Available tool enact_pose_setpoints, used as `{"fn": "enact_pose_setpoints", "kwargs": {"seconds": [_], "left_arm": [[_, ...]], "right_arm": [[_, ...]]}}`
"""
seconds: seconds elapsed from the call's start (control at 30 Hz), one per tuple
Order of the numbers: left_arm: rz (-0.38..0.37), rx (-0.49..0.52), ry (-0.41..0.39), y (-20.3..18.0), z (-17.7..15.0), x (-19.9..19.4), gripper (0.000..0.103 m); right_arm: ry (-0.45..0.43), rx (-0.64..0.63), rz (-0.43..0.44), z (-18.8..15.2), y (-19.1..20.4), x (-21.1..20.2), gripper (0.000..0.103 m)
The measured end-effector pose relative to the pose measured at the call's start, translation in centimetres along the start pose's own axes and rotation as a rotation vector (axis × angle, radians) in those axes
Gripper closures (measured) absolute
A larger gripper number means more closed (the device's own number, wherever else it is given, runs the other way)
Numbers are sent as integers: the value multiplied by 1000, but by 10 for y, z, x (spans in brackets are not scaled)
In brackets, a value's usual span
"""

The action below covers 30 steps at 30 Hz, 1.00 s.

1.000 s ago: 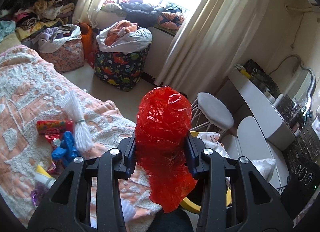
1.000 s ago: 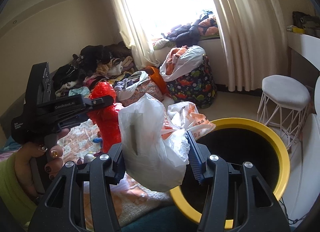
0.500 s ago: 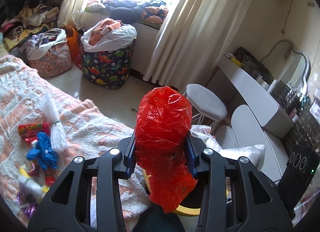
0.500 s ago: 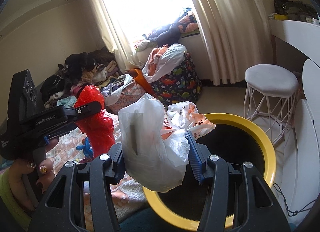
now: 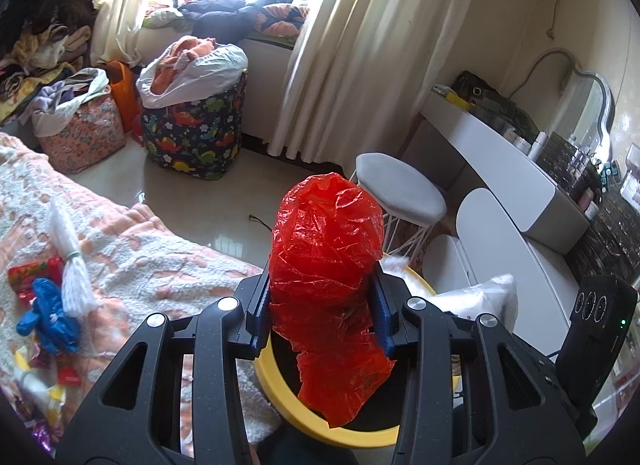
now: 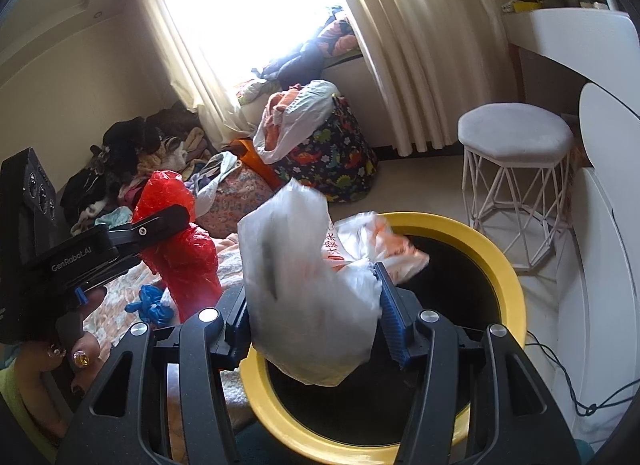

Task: Collect trash
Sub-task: 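Open the right gripper over the bin while the left opens, dropping both bags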

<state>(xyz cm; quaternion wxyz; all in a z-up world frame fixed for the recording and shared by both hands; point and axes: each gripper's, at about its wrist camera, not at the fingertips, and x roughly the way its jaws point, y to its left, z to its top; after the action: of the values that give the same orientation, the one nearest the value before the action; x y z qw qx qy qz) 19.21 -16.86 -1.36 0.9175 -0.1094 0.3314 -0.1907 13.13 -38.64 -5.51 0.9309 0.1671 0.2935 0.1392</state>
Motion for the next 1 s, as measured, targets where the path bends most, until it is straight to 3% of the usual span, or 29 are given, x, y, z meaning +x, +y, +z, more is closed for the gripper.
{"fn": "enact_pose_setpoints", "kwargs": {"seconds": [0.4,0.57,0.63,0.8,1.0], "left_arm": [[0,23,36,-10,-6,39,68],[-13,18,58,-12,-10,49,50],[-14,15,62,-13,-12,49,35],[-1,-4,59,-8,-15,44,14],[38,-43,29,5,-15,28,11]], "right_arm": [[18,51,-48,-5,-25,10,49],[13,67,-62,-5,-29,9,39],[13,65,-71,-5,-29,9,37],[5,63,-81,-4,-30,8,30],[2,54,-77,-2,-28,8,25]]}}
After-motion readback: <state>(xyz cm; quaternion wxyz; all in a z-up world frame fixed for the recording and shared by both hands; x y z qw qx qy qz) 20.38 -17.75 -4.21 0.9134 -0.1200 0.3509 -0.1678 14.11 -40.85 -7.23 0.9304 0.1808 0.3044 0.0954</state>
